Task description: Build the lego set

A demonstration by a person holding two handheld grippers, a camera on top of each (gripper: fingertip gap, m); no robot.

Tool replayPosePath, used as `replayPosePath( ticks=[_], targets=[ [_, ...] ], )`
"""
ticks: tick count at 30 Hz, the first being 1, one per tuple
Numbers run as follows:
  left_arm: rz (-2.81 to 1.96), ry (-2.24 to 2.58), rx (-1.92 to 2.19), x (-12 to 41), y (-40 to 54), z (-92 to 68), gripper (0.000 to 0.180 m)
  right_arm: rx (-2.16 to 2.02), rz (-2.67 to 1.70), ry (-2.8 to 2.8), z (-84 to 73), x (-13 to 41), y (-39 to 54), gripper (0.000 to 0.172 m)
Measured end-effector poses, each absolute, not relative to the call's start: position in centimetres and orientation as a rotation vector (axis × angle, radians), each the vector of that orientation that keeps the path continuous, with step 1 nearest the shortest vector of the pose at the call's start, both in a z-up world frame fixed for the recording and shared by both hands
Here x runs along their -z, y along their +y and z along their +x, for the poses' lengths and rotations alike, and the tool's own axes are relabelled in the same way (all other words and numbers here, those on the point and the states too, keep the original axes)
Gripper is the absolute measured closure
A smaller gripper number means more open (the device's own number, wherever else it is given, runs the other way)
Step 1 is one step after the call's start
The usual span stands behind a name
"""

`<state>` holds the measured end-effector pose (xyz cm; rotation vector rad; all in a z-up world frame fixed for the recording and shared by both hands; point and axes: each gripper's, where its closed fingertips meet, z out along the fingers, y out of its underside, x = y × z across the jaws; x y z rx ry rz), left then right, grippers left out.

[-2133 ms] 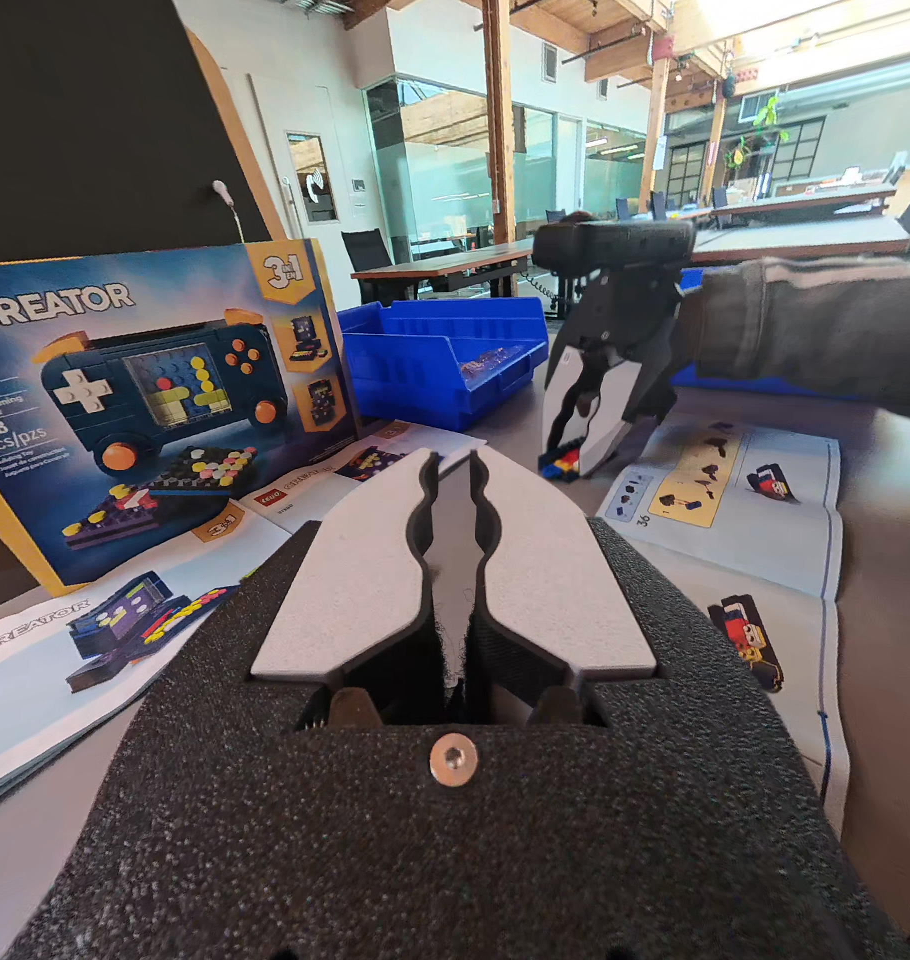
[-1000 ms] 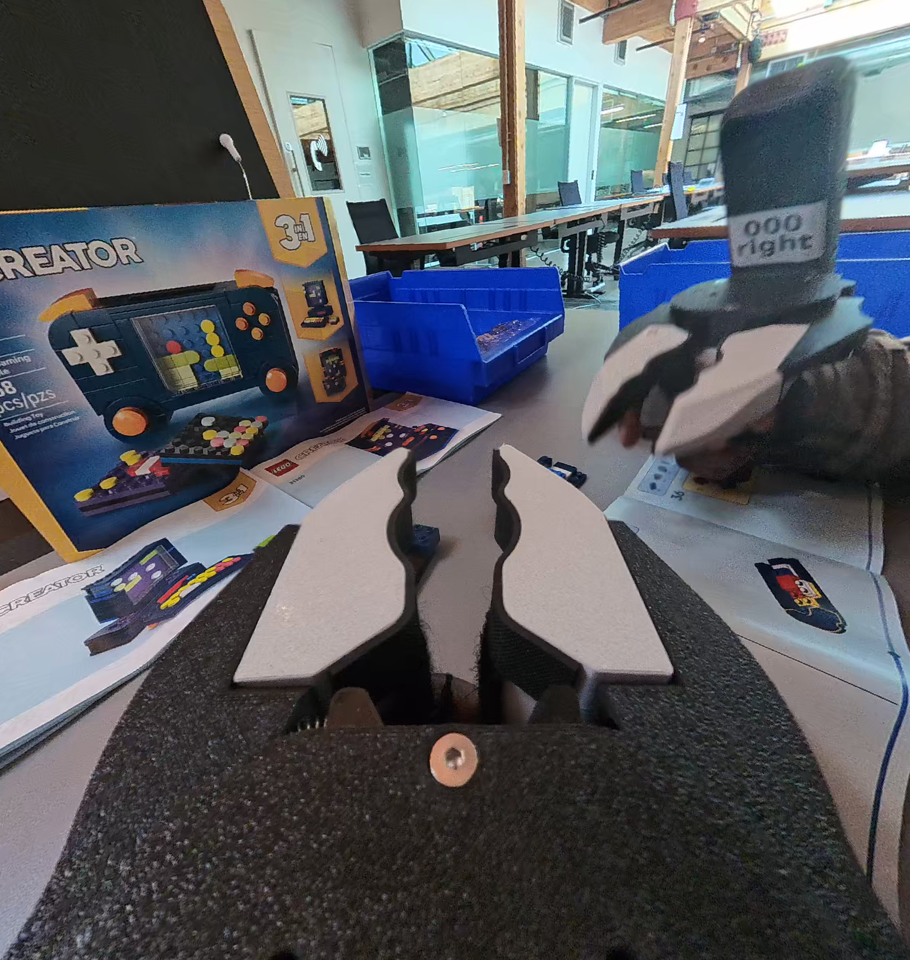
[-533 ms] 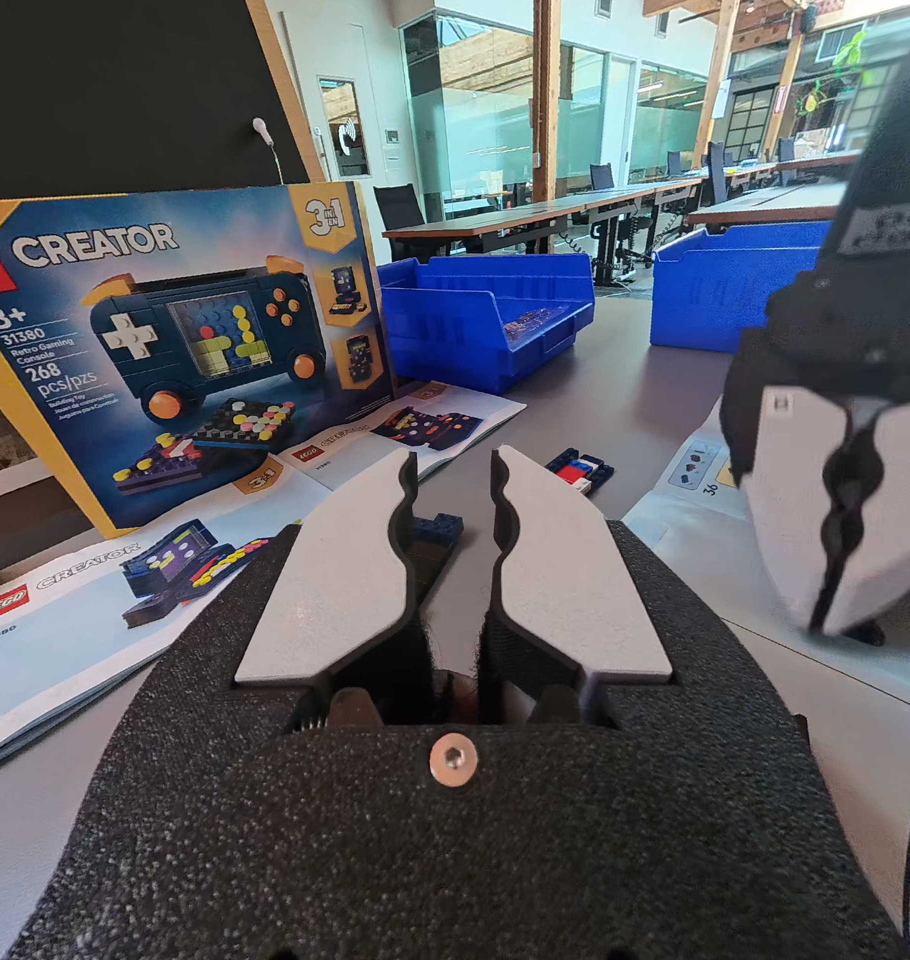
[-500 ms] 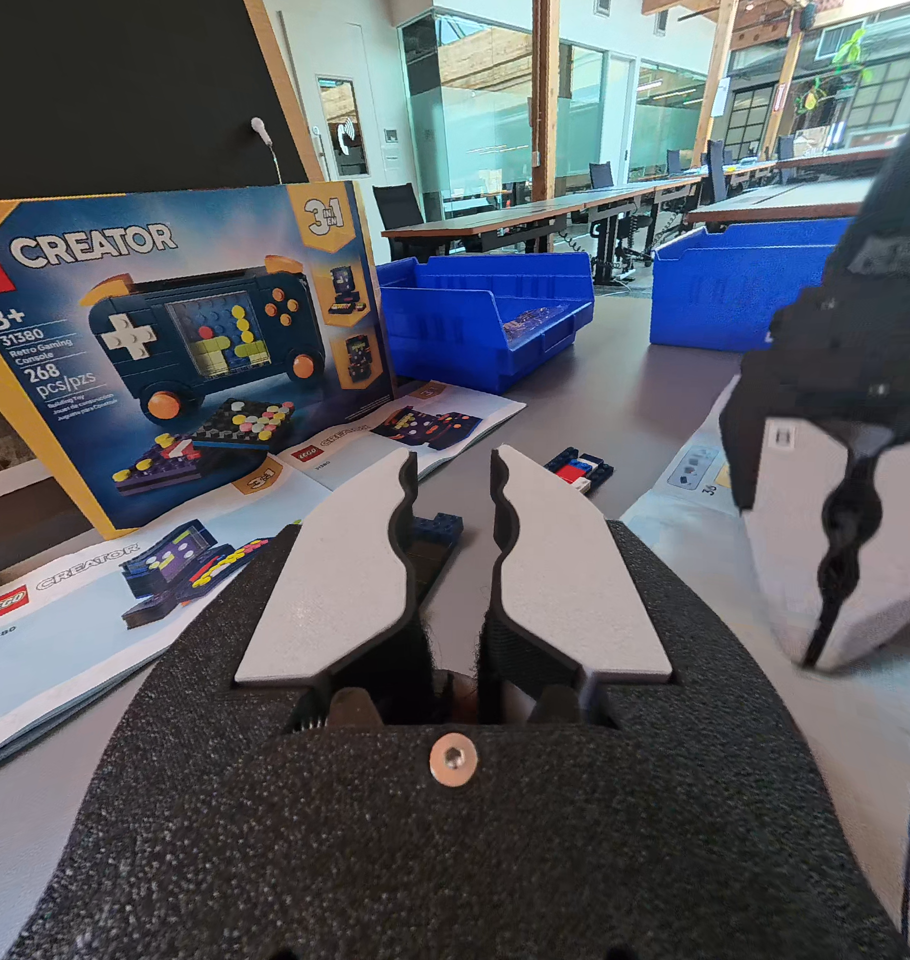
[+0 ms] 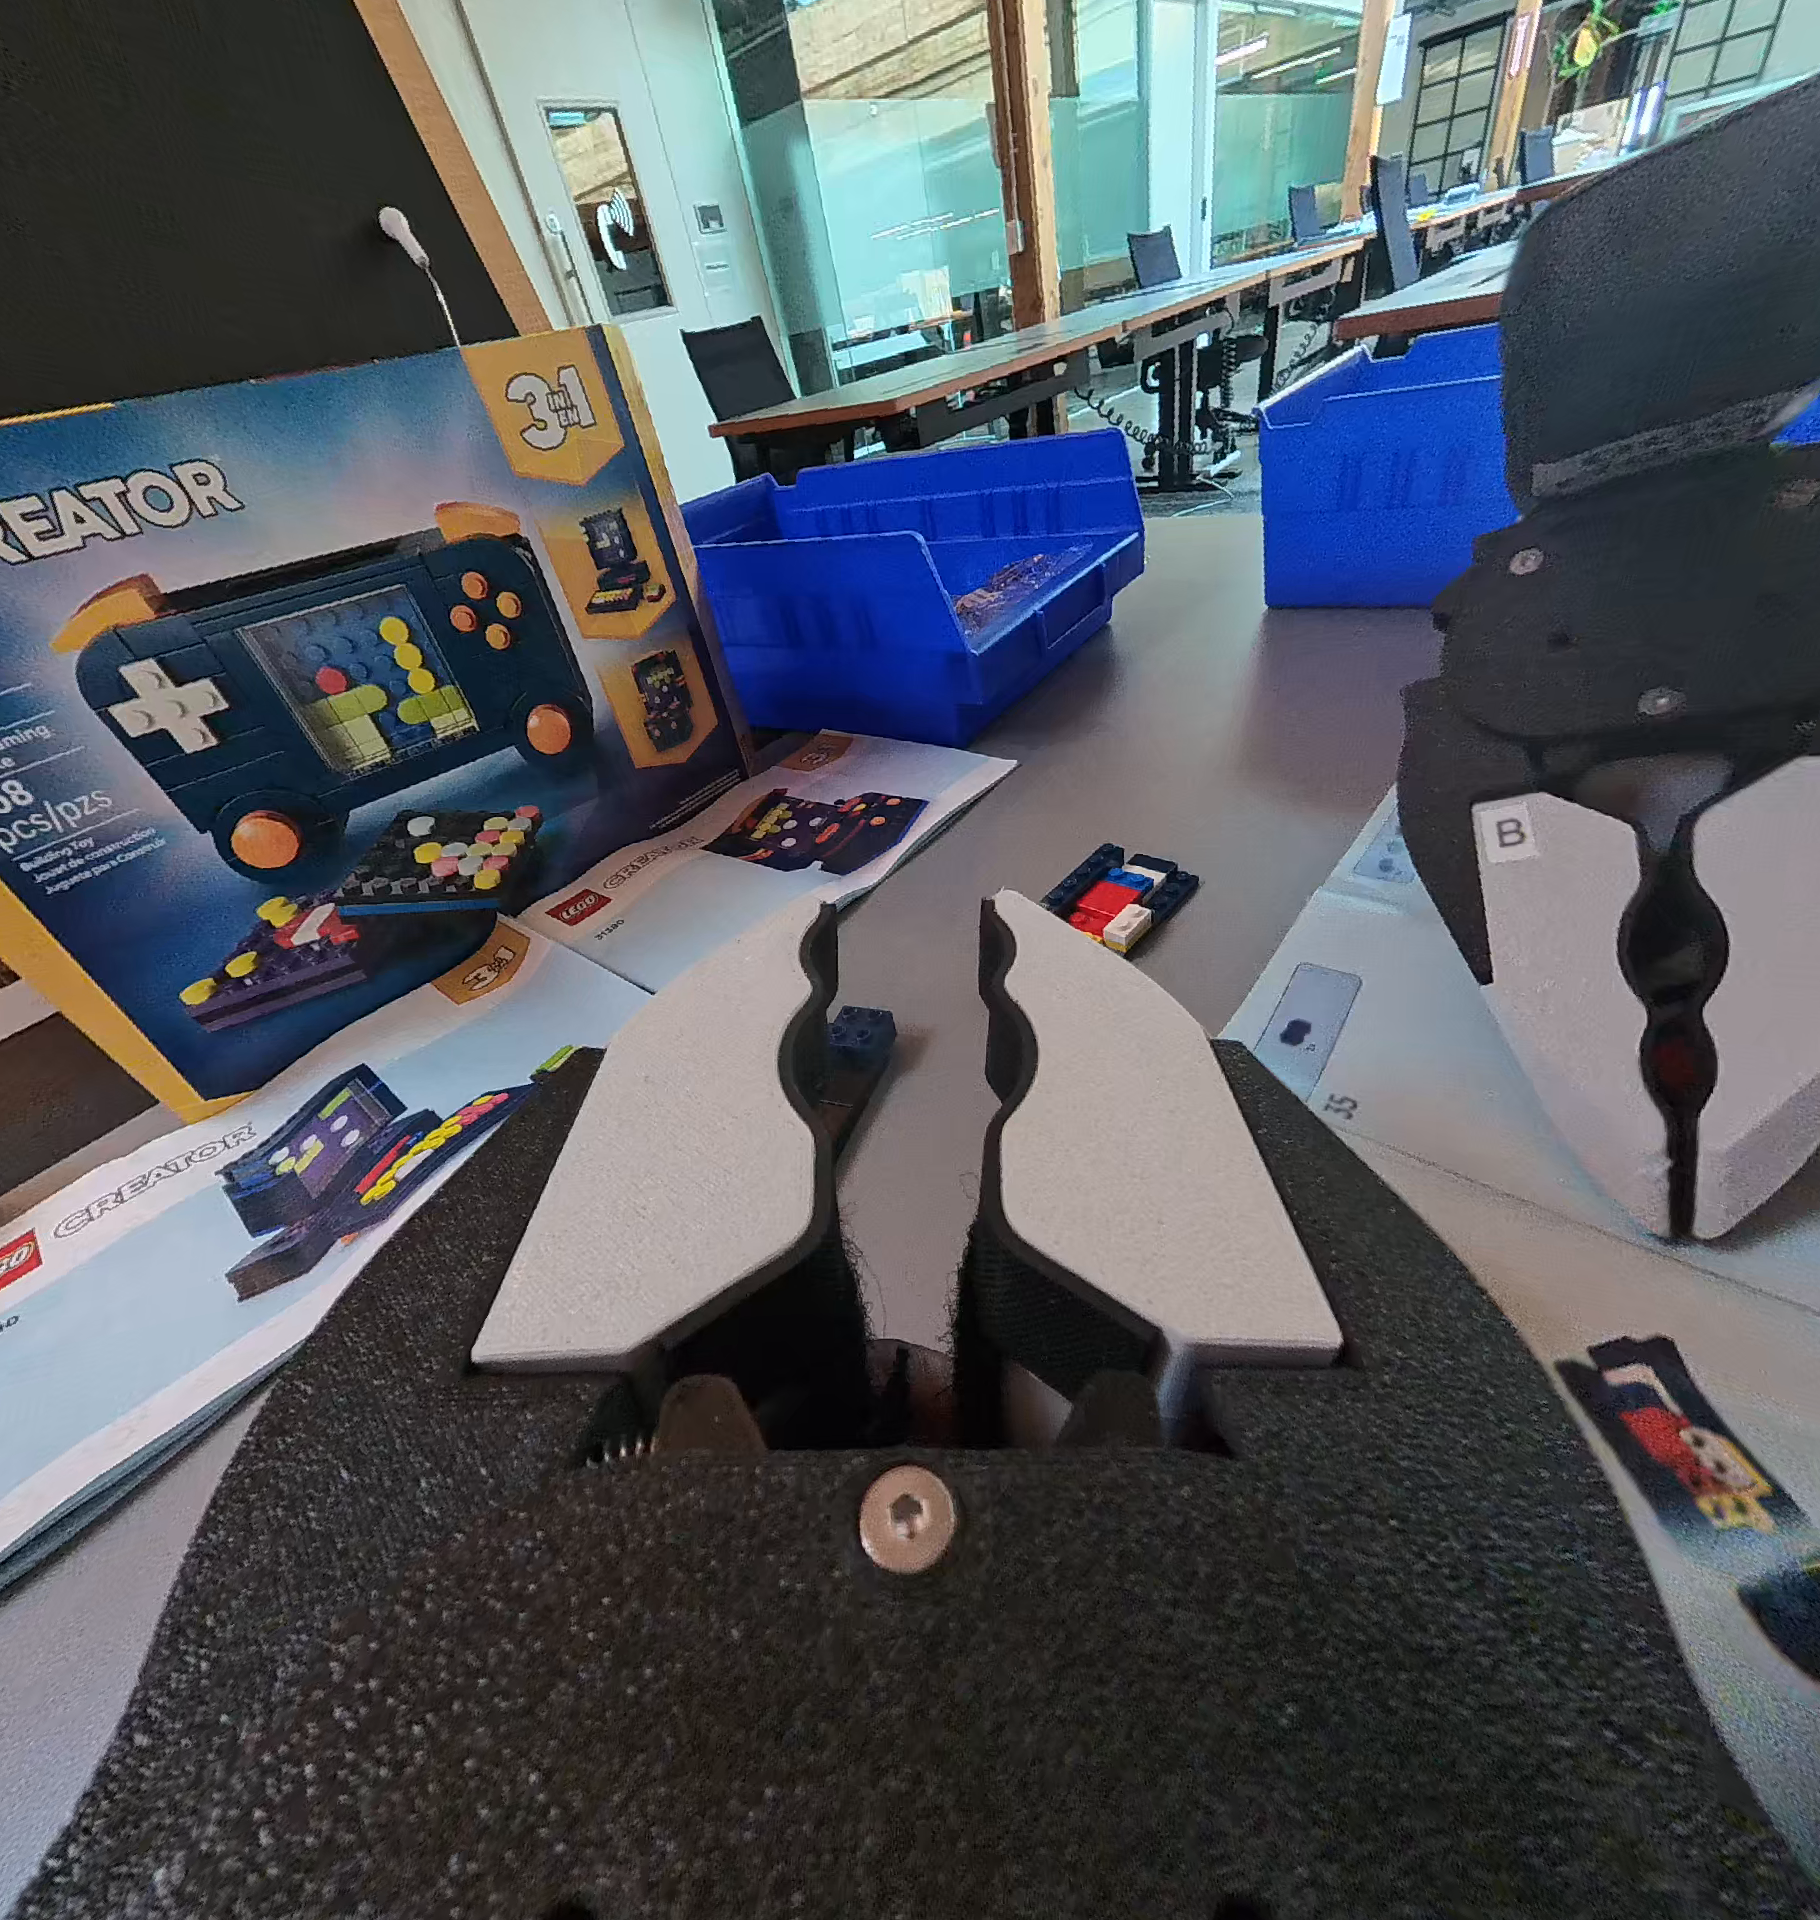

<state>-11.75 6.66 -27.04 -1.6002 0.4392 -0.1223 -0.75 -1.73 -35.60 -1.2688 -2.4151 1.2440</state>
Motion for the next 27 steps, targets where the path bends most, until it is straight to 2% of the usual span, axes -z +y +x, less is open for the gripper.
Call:
replayPosePath(
  ticks=[10,14,17,22,27],
  targets=[
    [-1.604,0.451,0.117,27.1,6.7,-11.6,0.155,-1.212,-1.202,-2.451,-0.1,35.6,-1.2,0.172],
    [-1.617,0.49,0.094,27.5,6.7,-11.3,0.155,-1.157,-1.108,-2.329,-1.6,34.2,-0.6,0.159],
    [-1.655,0.534,0.057,28.1,6.6,-11.1,0.155,-1.14,-1.136,-2.279,-2.3,34.6,0.0,0.157],
    [-1.803,0.588,-0.094,25.8,4.9,-11.8,0.145,-1.182,-1.263,-2.312,-2.3,35.4,0.0,0.158],
    [-2.022,0.423,-0.319,23.1,-2.3,-17.7,0.133,-1.19,-1.27,-2.312,-2.4,35.4,0.0,0.158]
  ],
)
